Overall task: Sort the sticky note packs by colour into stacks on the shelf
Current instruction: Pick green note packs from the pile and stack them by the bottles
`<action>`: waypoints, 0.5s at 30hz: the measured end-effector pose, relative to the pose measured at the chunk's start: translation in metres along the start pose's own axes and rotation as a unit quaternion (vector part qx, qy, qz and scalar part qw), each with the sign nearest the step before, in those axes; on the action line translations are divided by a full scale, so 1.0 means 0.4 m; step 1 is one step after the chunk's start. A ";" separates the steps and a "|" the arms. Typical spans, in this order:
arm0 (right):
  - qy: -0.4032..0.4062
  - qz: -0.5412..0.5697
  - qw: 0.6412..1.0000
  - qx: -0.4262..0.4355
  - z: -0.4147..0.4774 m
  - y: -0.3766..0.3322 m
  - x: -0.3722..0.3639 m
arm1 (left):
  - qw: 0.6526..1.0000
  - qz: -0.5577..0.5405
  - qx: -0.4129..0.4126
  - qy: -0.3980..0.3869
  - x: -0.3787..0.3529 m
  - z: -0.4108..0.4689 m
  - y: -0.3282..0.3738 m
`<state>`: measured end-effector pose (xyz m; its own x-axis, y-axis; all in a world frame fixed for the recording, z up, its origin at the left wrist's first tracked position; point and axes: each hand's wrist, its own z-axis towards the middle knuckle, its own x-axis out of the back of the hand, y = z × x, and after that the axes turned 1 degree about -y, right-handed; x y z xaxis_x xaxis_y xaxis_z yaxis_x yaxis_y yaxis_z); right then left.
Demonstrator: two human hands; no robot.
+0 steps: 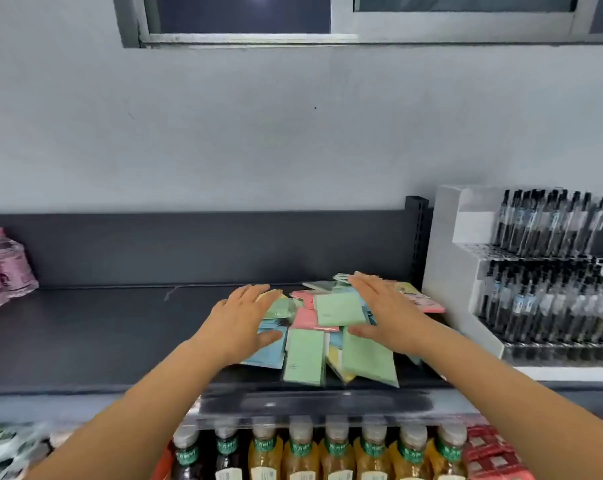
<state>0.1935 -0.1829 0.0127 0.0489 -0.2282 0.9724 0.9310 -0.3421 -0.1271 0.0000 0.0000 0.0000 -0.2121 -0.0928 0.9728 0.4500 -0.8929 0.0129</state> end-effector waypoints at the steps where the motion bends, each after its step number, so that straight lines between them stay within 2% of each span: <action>1: -0.002 0.016 1.000 0.013 0.015 0.010 -0.005 | 1.000 0.001 0.001 -0.011 -0.004 0.015 0.005; 7: -0.005 0.057 0.996 0.067 0.085 0.043 -0.045 | 1.000 -0.008 0.019 -0.017 -0.037 0.077 -0.004; 11: -0.037 0.093 0.992 0.082 0.112 0.055 -0.072 | 0.999 -0.031 0.028 -0.023 -0.063 0.103 -0.012; 15: -0.063 0.136 0.986 0.072 0.119 0.063 -0.080 | 0.991 -0.103 0.061 -0.065 -0.095 0.117 -0.020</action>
<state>0.2325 -0.1407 -0.0125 0.3404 -0.1753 0.9238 0.9185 -0.1484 -0.3665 0.0450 0.0311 -0.0263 -0.2008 0.1502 0.9680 0.5117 -0.8266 0.2344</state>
